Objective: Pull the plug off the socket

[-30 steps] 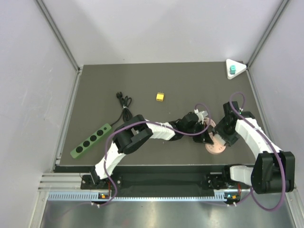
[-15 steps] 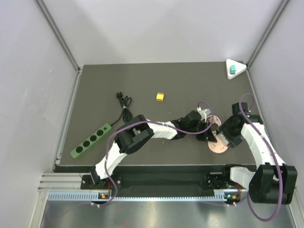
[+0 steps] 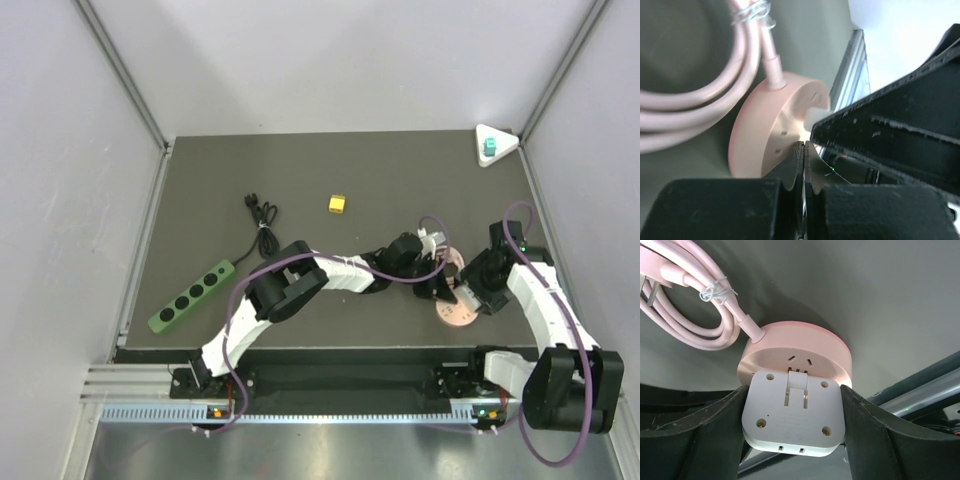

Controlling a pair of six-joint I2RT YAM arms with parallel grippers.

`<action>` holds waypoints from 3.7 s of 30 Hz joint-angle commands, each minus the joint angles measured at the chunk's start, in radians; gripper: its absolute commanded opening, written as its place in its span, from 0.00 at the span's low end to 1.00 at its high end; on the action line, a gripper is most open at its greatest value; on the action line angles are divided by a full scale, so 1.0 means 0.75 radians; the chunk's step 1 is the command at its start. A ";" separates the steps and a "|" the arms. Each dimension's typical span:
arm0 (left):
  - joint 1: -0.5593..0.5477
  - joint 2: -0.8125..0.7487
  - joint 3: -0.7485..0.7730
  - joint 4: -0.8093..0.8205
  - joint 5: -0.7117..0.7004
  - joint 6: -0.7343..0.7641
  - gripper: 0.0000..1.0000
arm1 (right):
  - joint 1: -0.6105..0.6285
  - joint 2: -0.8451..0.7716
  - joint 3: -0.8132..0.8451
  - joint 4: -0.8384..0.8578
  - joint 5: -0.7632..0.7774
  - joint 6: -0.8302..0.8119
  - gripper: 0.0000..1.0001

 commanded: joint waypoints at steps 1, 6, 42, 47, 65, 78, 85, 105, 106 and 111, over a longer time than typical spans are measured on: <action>0.005 0.110 0.024 -0.007 0.013 -0.025 0.00 | -0.001 -0.002 0.003 0.037 -0.111 -0.010 0.00; 0.003 0.159 0.056 -0.050 0.021 -0.034 0.00 | -0.001 0.000 0.001 0.048 -0.124 -0.004 0.00; 0.025 -0.373 -0.017 -0.451 -0.212 0.349 0.22 | -0.025 -0.215 0.408 0.019 -0.037 -0.370 0.00; 0.050 -0.567 -0.101 -0.455 -0.204 0.371 0.29 | 0.001 -0.193 0.335 0.303 -0.230 -0.401 0.00; 0.504 -1.708 -0.931 -0.729 -0.480 0.535 0.36 | 0.877 0.711 0.449 1.559 0.492 -0.511 0.00; 0.561 -1.850 -0.983 -0.870 -0.507 0.555 0.37 | 0.930 1.325 0.965 1.477 0.643 -0.540 0.06; 0.592 -1.837 -0.956 -0.880 -0.491 0.580 0.38 | 0.932 1.341 0.985 1.398 0.627 -0.544 0.12; 0.598 -1.942 -1.038 -0.866 -0.458 0.480 0.38 | 0.891 1.436 1.087 1.060 0.513 -0.456 0.71; 0.598 -1.950 -1.048 -0.866 -0.456 0.472 0.38 | 0.887 1.431 1.108 1.046 0.460 -0.474 0.76; 0.598 -1.966 -1.060 -0.874 -0.447 0.414 0.39 | 0.869 1.366 1.241 0.815 0.441 -0.521 1.00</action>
